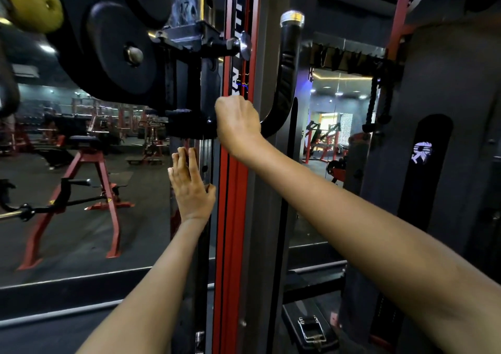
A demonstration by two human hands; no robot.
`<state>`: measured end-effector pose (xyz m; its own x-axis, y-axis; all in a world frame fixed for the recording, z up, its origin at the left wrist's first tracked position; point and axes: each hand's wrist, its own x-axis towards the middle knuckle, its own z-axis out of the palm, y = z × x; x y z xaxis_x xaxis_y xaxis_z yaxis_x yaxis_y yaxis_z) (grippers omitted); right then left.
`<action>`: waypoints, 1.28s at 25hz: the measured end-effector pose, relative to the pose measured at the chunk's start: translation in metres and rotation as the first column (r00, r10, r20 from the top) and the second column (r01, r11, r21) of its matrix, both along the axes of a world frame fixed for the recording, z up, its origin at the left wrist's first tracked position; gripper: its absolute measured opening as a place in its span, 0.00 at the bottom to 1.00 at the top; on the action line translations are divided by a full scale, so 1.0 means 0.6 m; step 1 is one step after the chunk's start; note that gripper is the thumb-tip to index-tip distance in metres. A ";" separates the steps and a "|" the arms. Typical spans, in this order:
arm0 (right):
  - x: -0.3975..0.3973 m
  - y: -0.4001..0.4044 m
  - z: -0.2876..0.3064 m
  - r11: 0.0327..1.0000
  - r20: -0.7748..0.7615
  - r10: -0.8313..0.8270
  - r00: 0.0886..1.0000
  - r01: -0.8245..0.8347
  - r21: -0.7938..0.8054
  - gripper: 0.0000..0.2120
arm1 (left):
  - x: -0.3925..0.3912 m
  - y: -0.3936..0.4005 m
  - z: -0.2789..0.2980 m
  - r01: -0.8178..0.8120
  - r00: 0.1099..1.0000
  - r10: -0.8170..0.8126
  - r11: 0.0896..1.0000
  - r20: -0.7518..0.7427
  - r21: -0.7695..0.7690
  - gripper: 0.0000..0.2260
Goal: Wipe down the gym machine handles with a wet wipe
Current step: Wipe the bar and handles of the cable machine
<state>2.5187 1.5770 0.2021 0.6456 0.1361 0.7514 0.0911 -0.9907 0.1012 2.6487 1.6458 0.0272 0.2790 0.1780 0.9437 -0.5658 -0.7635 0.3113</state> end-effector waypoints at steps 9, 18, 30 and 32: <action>-0.009 -0.130 -0.194 -0.312 0.607 0.235 0.759 -0.533 0.787 0.06 | 0.010 -0.001 -0.004 -0.021 0.999 0.021 1.000 0.043 -0.001 0.46; 0.085 -0.057 -0.127 -0.780 0.680 0.546 0.488 0.000 0.626 0.11 | 0.011 0.000 -0.005 -0.048 0.996 0.047 0.999 0.074 0.011 0.46; 0.037 -0.162 -0.101 -0.841 0.743 0.484 0.462 0.010 0.541 0.13 | 0.008 -0.001 -0.004 -0.065 0.997 0.065 0.998 0.039 -0.001 0.42; 0.011 -0.191 -0.078 -0.770 0.724 0.527 0.446 -0.110 0.628 0.11 | 0.007 -0.002 -0.005 -0.050 0.998 0.050 0.999 0.030 -0.007 0.42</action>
<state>2.5254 1.4623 0.1551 0.9403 -0.0351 0.3385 0.2395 0.7748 -0.5851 2.6530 1.6449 0.0243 0.2405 0.1966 0.9505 -0.5361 -0.7895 0.2989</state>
